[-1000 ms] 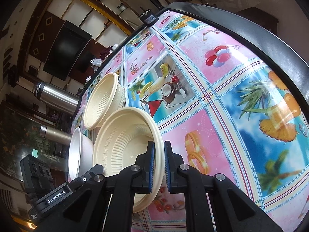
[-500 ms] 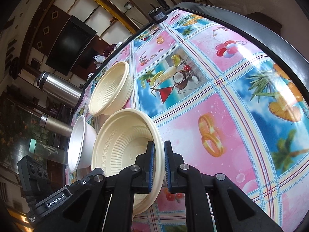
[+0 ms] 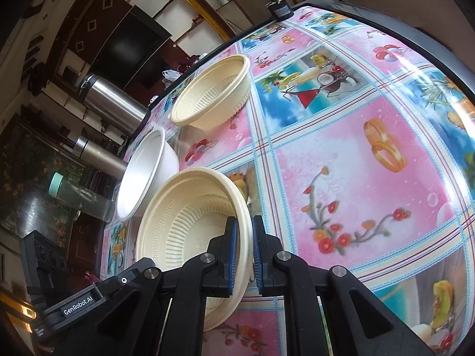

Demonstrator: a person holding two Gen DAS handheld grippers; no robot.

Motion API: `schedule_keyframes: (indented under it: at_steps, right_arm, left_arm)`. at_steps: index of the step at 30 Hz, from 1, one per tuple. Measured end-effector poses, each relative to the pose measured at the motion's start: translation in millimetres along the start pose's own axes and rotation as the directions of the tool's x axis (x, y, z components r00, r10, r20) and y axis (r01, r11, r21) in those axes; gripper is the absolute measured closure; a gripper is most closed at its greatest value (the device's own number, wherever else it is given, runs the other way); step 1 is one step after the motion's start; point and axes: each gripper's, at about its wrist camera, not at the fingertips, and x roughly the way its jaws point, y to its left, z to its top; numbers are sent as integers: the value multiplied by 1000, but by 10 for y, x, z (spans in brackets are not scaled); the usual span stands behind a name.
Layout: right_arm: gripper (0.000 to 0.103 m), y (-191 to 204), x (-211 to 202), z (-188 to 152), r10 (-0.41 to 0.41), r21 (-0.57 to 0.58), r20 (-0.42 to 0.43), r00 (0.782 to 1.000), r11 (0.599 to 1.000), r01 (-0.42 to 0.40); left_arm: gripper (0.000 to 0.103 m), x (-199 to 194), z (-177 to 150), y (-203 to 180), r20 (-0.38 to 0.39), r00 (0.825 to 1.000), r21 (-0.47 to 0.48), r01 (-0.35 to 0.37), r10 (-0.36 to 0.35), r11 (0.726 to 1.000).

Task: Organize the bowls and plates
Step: 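Lift the beige plate with both grippers and carry it toward the red plate stack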

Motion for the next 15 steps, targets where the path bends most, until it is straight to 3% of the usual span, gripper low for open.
schedule_keyframes:
  at_steps: [15]
  right_arm:
    - [92, 490, 146, -455, 46, -80, -9, 999, 996, -46]
  left_arm:
    - [92, -410, -265, 500, 46, 999, -60, -13, 15, 998]
